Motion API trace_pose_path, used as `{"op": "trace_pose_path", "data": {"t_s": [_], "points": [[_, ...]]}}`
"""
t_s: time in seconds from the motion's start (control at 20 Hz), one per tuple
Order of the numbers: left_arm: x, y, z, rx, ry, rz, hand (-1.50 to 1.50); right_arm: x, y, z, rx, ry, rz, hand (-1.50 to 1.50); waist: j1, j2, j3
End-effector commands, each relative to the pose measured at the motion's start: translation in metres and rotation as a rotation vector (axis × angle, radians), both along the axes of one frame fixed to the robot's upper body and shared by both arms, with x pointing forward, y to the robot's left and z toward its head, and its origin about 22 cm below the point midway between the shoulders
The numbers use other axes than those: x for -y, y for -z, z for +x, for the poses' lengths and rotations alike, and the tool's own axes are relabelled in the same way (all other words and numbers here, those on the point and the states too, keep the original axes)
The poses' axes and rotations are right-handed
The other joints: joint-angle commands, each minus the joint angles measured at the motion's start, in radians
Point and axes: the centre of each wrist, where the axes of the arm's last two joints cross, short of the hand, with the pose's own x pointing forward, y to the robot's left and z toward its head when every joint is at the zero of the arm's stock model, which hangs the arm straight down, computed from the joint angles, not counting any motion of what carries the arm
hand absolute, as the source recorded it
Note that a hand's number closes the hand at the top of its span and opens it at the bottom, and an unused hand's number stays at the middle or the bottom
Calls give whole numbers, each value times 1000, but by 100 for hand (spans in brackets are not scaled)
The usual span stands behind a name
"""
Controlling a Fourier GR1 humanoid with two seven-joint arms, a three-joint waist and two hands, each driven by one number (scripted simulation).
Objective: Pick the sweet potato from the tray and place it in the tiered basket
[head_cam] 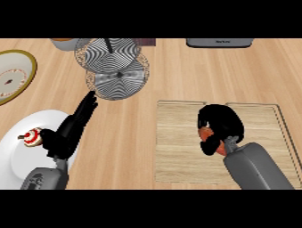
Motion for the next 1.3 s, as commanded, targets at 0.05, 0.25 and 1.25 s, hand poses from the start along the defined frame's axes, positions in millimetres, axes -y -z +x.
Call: {"op": "trace_pose_path", "data": {"t_s": [0.05, 0.25, 1.25], "points": [[-18, -4, 10, 13, -3, 3, 0, 27, 1, 20, 59, 101, -61, 150, 1, 2, 1], [-3, 7, -8, -1, 29, -4, 0, 62, 8, 49, 131, 211, -124, 150, 15, 5, 1], [0, 2, 9, 6, 16, 8, 0, -41, -201, 49, 564, 111, 455, 150, 5, 2, 0]]}}
